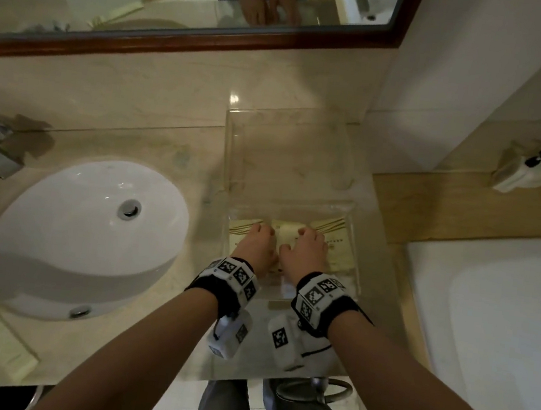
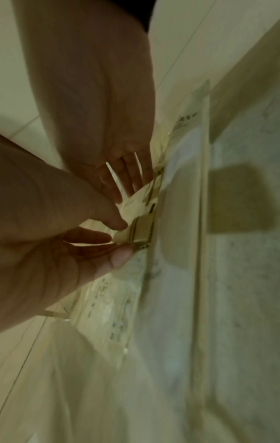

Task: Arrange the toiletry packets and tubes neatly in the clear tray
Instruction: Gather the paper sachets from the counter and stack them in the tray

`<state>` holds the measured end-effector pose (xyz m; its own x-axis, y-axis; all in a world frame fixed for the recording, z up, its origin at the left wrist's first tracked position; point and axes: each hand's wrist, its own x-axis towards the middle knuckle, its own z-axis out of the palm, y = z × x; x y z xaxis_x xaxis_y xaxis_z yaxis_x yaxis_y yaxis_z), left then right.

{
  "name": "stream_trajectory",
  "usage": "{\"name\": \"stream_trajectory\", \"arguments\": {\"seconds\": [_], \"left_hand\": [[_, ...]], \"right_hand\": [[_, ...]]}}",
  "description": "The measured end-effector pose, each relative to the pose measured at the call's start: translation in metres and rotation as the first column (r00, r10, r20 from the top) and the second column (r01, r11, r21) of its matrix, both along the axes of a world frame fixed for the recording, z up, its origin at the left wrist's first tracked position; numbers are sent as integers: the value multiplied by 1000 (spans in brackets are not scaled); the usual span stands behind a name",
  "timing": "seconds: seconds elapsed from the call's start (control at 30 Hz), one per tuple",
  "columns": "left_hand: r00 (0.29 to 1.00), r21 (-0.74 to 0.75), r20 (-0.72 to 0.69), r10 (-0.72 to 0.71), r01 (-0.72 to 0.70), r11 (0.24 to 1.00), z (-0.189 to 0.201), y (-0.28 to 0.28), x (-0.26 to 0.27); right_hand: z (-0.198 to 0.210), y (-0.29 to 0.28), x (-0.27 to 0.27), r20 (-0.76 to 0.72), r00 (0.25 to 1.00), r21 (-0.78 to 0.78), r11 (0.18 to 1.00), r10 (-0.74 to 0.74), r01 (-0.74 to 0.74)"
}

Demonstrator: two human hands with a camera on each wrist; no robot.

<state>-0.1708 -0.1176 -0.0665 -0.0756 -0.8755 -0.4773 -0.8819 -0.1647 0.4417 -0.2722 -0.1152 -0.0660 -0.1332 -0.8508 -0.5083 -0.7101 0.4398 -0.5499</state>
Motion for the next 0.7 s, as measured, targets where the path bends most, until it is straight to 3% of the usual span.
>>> {"name": "stream_trajectory", "arguments": {"seconds": [0.2, 0.33, 0.5, 0.7], "left_hand": [[999, -23, -7, 37, -37, 999, -2, 0, -2], [999, -28, 2, 42, -42, 999, 0, 1, -5], [999, -20, 10, 32, -32, 999, 1, 0, -6], [1000, -14, 18, 22, -22, 1000, 4, 0, -7]], "right_hand": [[0, -3, -7, 122, 991, -36, 998, -51, 56], [3, -6, -22, 15, 988, -191, 970, -152, 152], [0, -8, -35, -73, 983, -29, 985, -171, 169], [-4, -5, -32, -83, 989, -20, 992, -124, 123]]}}
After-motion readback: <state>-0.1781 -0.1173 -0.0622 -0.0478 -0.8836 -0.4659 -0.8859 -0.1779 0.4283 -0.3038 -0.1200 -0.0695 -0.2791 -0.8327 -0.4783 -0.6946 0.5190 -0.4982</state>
